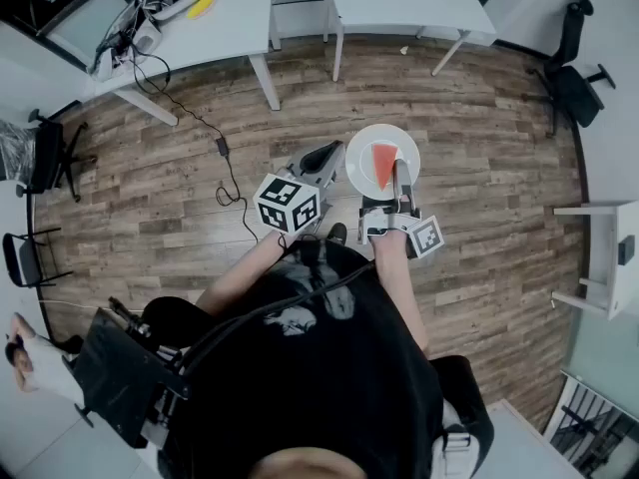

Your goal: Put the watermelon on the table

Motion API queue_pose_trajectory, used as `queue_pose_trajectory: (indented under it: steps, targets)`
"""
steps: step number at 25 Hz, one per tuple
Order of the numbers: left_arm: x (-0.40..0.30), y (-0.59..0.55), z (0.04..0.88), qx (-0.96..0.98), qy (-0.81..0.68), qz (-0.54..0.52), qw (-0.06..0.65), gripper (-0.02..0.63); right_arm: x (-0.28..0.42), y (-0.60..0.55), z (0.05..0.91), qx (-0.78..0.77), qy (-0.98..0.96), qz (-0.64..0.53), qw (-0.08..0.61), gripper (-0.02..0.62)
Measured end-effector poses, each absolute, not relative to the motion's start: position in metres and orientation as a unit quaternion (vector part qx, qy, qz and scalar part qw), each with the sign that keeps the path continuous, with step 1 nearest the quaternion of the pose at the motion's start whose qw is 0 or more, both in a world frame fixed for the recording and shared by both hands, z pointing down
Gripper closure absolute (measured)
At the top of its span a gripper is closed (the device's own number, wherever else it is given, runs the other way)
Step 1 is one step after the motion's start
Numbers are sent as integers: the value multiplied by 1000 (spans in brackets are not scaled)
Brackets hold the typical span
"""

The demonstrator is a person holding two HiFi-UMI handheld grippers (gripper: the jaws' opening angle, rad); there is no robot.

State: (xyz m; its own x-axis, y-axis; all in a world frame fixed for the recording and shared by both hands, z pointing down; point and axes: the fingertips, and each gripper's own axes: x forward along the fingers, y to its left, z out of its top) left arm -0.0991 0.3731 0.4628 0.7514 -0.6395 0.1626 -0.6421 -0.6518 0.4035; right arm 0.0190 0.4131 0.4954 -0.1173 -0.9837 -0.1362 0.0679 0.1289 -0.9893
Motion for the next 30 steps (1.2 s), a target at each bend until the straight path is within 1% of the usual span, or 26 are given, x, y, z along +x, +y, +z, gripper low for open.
queue_pose_trajectory:
  steps: [3, 11, 20, 25, 30]
  targets:
    - [-91, 373, 463, 909, -352, 1, 222, 601, 46, 408, 501, -431, 552, -491, 519, 571]
    - [-65, 364, 466, 908, -354, -2, 226, 601, 74, 401, 505, -424, 563, -484, 519, 571]
    - [-37, 352, 487, 898, -372, 16, 233, 601, 90, 400, 537, -411, 551, -528, 498, 571]
    - [-39, 315, 503, 886, -389, 28, 248, 601, 98, 374, 558, -418, 530, -553, 488, 571]
    - [-38, 243, 511, 884, -391, 25, 254, 601, 107, 302, 566, -423, 533, -551, 482, 571]
